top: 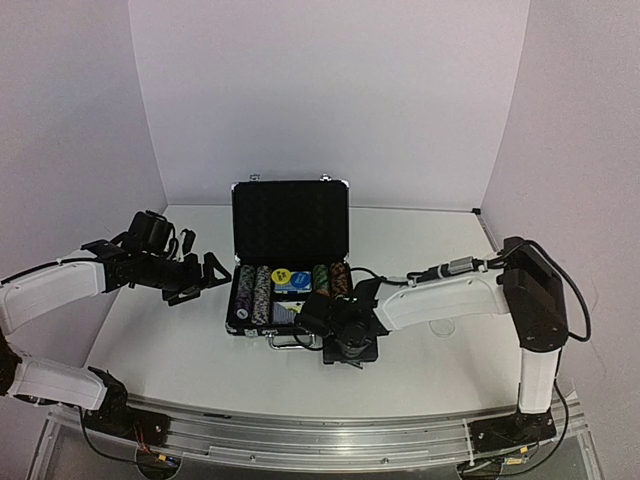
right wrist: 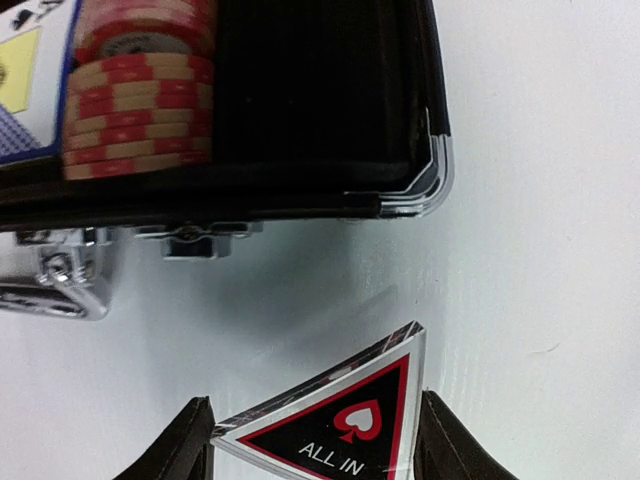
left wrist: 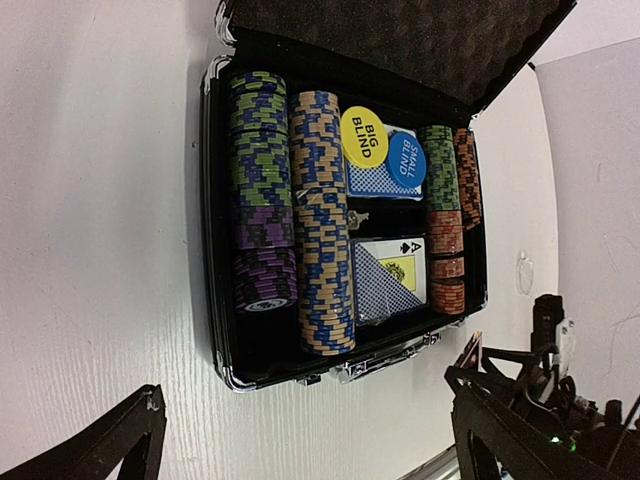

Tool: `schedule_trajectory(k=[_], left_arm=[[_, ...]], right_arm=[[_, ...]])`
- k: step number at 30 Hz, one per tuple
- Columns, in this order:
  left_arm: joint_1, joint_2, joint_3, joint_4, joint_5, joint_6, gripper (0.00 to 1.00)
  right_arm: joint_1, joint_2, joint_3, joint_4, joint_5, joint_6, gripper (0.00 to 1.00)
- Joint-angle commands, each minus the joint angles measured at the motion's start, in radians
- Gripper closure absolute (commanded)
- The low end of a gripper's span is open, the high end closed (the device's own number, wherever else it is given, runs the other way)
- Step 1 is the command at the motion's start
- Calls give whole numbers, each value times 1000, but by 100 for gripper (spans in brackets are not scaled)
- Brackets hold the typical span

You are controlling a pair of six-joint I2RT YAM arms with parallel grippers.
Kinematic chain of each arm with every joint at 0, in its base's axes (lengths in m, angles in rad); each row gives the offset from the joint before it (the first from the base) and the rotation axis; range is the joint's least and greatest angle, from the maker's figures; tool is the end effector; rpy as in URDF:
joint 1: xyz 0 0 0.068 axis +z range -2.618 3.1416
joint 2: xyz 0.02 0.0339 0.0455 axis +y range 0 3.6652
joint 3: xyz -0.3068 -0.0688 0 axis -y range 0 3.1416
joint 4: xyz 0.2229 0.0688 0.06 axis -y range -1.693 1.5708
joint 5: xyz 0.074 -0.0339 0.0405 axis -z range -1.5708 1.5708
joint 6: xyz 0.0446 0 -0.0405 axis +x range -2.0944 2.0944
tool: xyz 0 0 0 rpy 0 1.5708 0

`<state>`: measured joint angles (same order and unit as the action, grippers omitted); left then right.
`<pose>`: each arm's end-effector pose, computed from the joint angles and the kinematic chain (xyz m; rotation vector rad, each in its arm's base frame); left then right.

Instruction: Pack up texas hold em set

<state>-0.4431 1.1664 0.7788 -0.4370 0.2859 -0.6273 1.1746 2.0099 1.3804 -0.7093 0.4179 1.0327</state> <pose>0.1822 -0.1004 0.2811 -0.0904 2.5214 -0.8148 0.1681 0.3549 0.1968 -0.1233 2.6643 0.0228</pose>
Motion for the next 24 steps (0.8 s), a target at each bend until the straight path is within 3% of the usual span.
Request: schedule_trajectory(k=[1,5,14,24], left_arm=[[4,0,38,28,3,12,0],[5,-5,29,43,-4,4,0],[6,-28,23,33,-30,0,0],[6,-57,20,2,-51,6,0]], right_arm=[[13,-105,48,-25,-45,-109,59],[13,-55,173,-24,-34,-218,59],[-29,240,619,-25,9,-453,60],[-122,417,779,-19,-67,-520,60]])
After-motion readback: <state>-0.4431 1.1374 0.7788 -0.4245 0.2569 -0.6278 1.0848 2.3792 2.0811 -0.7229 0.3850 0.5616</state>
